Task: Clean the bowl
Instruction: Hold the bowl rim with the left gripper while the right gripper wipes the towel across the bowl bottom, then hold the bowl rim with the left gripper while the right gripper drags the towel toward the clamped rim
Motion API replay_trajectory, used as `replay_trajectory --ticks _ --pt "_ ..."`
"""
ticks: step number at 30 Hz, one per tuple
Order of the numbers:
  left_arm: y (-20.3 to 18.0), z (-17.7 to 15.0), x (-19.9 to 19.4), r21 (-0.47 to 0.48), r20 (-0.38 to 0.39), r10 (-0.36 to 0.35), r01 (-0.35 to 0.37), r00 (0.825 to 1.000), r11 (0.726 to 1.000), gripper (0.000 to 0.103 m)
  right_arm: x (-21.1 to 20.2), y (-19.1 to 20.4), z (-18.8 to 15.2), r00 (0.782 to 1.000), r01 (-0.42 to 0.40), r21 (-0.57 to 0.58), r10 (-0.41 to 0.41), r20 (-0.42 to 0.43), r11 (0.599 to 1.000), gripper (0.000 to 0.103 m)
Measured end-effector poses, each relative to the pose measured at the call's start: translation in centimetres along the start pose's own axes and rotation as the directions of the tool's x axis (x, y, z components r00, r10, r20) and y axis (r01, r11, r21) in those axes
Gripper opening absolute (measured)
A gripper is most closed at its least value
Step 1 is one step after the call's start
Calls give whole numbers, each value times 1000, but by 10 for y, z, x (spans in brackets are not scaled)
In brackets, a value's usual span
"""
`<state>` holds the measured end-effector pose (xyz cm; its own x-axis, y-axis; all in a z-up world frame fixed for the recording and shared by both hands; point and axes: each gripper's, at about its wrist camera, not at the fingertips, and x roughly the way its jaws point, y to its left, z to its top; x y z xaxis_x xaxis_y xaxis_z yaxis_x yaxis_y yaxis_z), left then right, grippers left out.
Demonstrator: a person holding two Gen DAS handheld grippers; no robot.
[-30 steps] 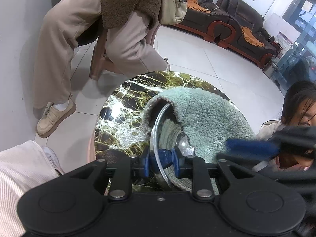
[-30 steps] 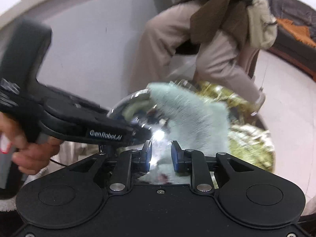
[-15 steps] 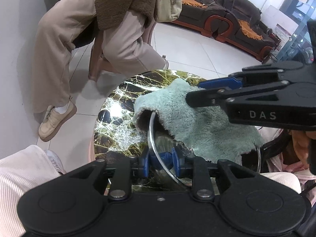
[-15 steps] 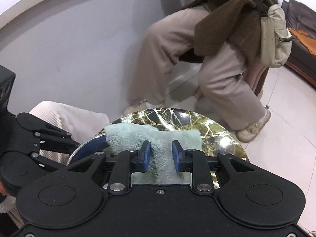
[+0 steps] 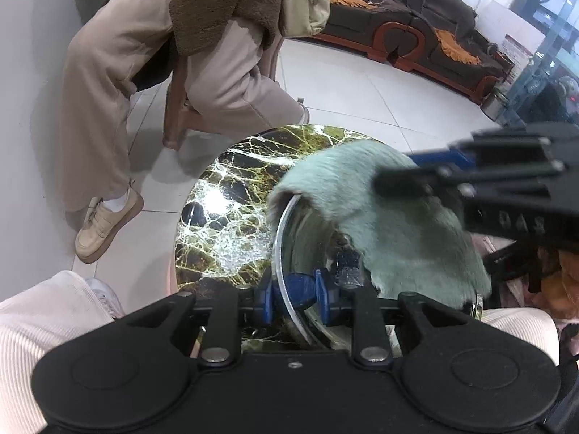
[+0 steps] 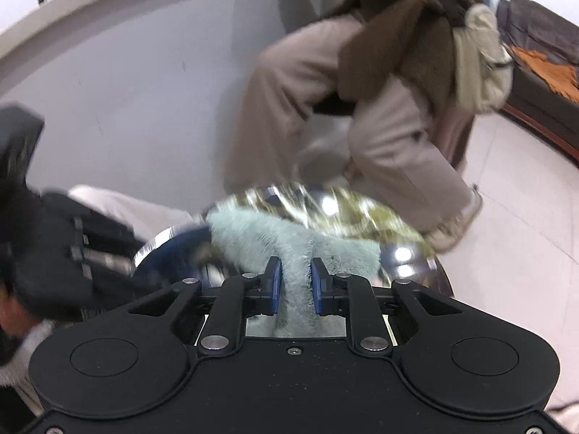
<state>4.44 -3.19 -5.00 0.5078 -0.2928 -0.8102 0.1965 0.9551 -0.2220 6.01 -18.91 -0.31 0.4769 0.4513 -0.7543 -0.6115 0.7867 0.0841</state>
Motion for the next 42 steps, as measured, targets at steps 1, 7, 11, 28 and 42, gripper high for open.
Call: replay_trajectory --ticks 1,7,11,28,42 --pt "0 -1 0 -4 4 4 -4 1000 1000 23 1 -2 -1 1000 -6 13 6 6 1000 17" --pt "-1 -4 -1 -5 16 -1 1 1000 1000 23 -16 -7 -39 999 47 133 -46 -8 990 10" --pt "-3 -1 -1 32 3 -1 1 1000 999 23 -16 11 -29 993 122 19 -122 -11 992 10" --pt "-12 -4 -3 51 15 59 -60 998 997 25 -12 10 -25 992 124 79 -126 30 989 15" --pt "-12 -6 -9 -35 105 52 -48 993 998 22 -46 10 -91 990 25 431 -84 118 902 20"
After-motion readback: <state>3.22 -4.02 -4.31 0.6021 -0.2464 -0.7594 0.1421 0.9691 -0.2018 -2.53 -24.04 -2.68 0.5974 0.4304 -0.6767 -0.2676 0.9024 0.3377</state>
